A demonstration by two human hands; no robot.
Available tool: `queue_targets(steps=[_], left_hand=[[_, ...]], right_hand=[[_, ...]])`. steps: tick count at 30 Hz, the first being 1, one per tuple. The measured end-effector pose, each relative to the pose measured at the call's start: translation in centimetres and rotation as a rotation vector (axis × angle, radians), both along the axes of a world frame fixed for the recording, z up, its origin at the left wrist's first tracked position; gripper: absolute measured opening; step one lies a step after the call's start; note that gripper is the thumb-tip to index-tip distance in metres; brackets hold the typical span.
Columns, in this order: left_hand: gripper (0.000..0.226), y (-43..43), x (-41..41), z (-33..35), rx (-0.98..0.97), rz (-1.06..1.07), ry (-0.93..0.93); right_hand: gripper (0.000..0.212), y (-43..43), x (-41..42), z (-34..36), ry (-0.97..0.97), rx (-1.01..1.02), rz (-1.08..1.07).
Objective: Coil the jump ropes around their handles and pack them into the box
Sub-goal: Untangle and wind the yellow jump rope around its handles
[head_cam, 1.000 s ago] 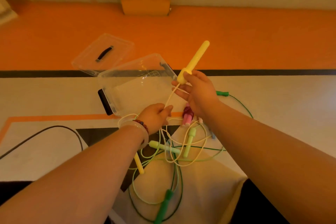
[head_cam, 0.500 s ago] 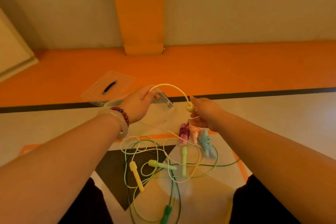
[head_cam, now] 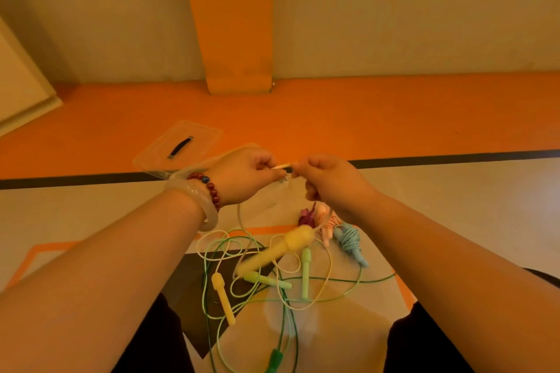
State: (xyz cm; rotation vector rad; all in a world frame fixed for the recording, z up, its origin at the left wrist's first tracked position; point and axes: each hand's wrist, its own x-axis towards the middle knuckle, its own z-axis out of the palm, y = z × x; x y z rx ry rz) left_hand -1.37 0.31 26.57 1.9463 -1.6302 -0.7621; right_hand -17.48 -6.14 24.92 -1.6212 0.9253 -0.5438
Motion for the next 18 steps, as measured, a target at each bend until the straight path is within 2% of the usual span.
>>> queue_targets(steps=[5, 6, 8, 11, 13, 15, 18], left_hand=[[0.021, 1.0, 3.9, -1.8, 0.196, 0.014, 0.099], [0.022, 1.1, 4.8, -2.0, 0.218, 0.052, 0.123], [0.024, 1.1, 5.9, -2.3, 0.196, 0.159, 0.215], [0.027, 0.9, 6.2, -2.0, 0.133, 0.216, 0.264], [0.029, 0.9, 6.1, -1.9, 0.13, 0.198, 0.273], [0.031, 1.2, 5.9, -1.8, 0.143, 0.154, 0.2], [0.028, 1.7, 5.2, -1.6, 0.137, 0.093, 0.056]], right_hand=[[0.023, -1.9, -0.3, 1.4, -0.383, 0.179, -0.266], [0.023, -2.3, -0.5, 1.7, -0.403, 0.19, -0.306], [0.021, -3.1, -1.0, 1.8, -0.244, 0.127, -0.346], [0.02, -3.2, -0.9, 1.2, 0.043, 0.088, -0.269], [0.036, -2.8, -0.5, 0.8, 0.096, 0.096, -0.184], [0.057, -2.3, -0.1, 0.6, 0.151, 0.049, -0.087], [0.067, -1.2, 0.1, 0.4, 0.215, -0.016, 0.037]])
